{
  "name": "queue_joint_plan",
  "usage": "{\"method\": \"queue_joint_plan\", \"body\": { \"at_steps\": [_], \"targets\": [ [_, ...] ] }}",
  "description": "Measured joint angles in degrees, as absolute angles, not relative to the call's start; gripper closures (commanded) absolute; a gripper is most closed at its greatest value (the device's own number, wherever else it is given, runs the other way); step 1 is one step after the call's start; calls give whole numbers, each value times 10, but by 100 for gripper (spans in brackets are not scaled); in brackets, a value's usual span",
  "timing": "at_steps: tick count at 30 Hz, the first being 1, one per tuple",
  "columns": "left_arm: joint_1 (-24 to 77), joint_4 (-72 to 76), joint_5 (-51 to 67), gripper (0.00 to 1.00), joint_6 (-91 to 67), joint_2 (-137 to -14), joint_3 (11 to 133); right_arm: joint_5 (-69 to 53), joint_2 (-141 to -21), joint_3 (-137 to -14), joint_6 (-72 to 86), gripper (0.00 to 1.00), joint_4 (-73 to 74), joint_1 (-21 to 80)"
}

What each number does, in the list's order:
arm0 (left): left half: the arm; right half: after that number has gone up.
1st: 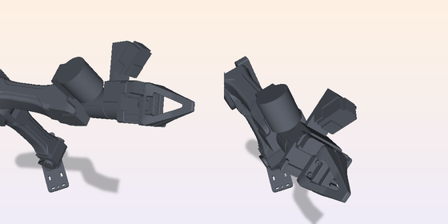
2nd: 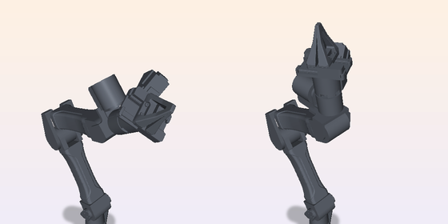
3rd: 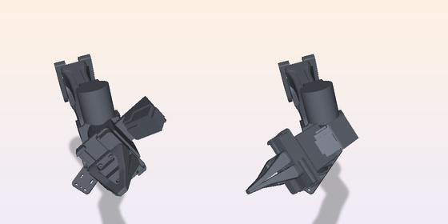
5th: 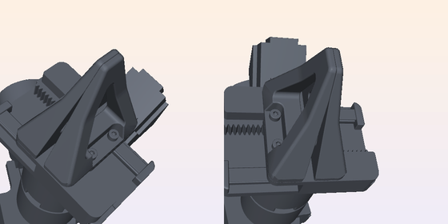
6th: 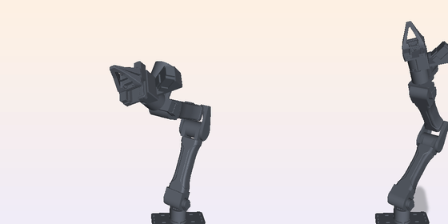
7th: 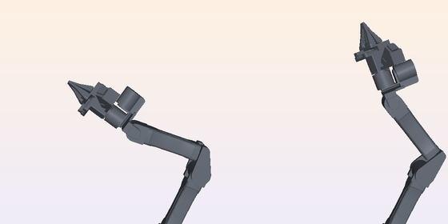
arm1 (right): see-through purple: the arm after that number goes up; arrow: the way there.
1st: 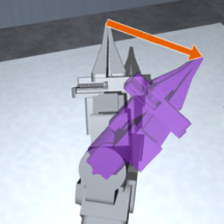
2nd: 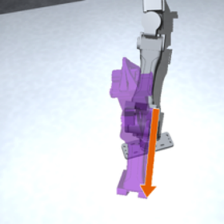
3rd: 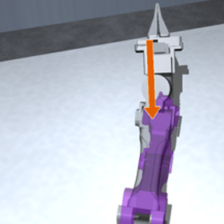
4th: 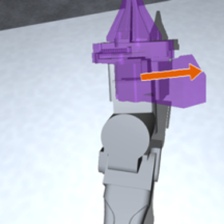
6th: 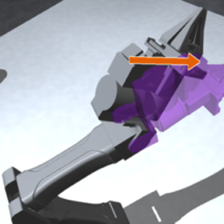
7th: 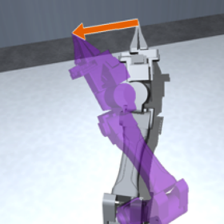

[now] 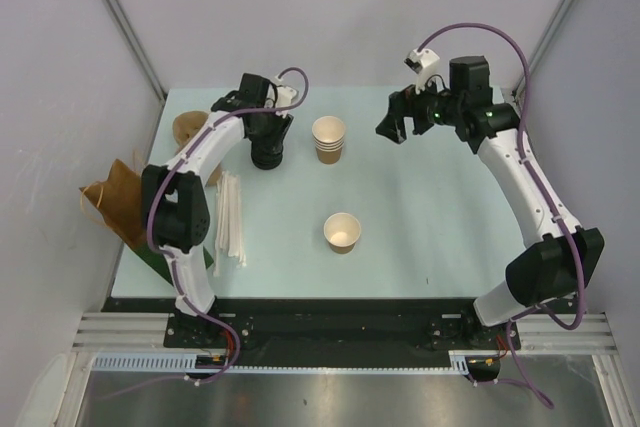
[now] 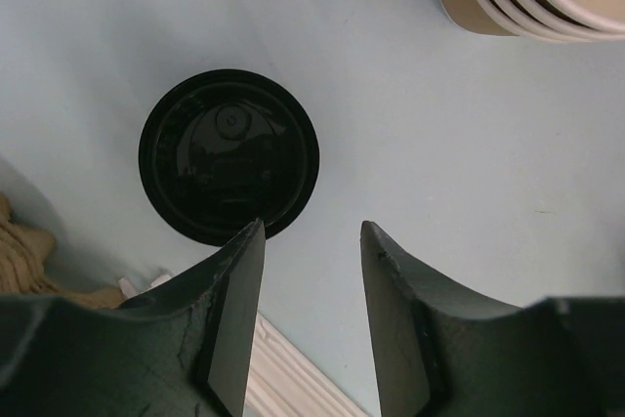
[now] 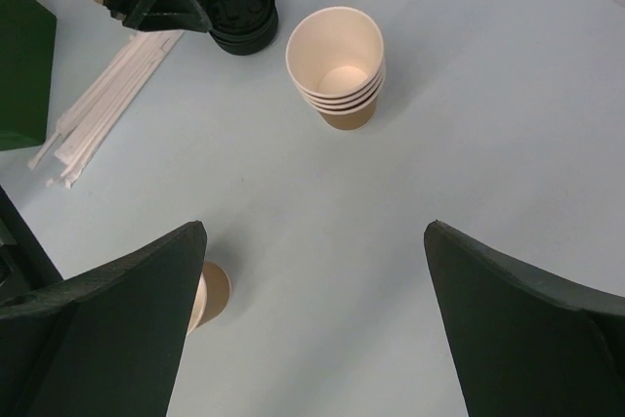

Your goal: Pack the takeout coffee

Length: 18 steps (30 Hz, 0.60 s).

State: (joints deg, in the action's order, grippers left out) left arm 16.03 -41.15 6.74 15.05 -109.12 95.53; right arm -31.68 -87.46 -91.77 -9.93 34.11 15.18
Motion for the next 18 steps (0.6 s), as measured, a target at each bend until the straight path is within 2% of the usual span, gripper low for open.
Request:
{"method": "queue_joint_plan", "body": {
  "at_steps": [9,18],
  "targets": [
    [160,-426,72,55,166,-1168,1014,-356,-875,-917,-86,0,341,123],
    [160,-427,72,61,170,-1207,1034,-375,-875,-917,-81,0,341,122]
  ]
}}
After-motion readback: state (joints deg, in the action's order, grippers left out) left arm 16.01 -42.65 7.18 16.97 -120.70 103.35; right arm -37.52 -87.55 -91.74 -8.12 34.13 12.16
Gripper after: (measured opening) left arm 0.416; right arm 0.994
